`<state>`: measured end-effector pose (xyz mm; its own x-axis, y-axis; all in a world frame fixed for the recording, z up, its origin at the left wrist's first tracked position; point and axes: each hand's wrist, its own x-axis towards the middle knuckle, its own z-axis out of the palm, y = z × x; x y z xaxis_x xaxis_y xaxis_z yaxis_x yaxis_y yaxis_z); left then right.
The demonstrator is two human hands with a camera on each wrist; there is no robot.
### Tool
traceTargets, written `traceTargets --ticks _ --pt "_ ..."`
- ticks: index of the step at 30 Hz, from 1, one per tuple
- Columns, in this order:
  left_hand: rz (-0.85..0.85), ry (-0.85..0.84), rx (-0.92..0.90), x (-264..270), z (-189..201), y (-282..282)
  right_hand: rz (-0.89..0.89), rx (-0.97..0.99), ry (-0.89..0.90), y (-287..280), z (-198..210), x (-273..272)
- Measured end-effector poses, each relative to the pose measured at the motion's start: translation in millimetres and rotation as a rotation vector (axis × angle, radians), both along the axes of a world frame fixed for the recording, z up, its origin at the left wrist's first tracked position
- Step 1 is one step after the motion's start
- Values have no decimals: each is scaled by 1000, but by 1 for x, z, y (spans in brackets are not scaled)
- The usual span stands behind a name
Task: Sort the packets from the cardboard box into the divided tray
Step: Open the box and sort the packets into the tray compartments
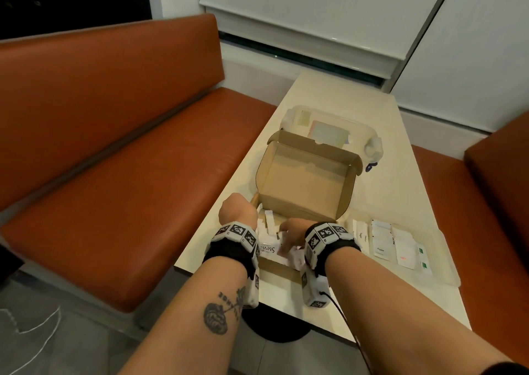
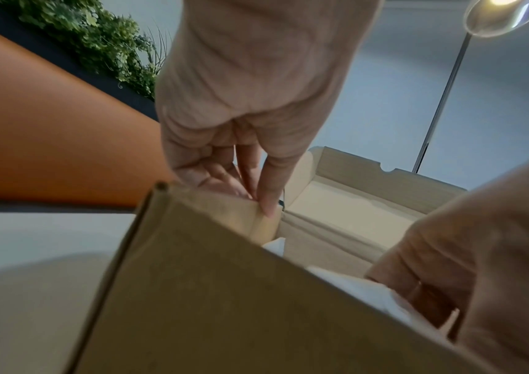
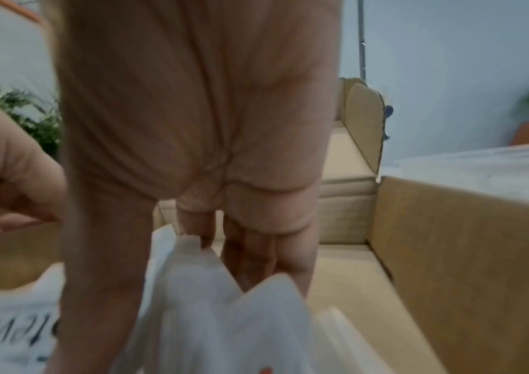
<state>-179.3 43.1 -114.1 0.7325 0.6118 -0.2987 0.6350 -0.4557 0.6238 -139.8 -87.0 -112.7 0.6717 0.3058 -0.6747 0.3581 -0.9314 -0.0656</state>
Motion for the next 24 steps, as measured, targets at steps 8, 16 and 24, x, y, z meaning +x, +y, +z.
traceTargets --ticks 8,16,24 --pt "32 12 -11 3 0 1 221 -276 -74 -21 -12 6" --pt "51 24 38 6 0 -1 -70 -36 171 -23 6 -6" --pt "63 45 56 4 5 -3 -218 235 120 -28 18 -12"
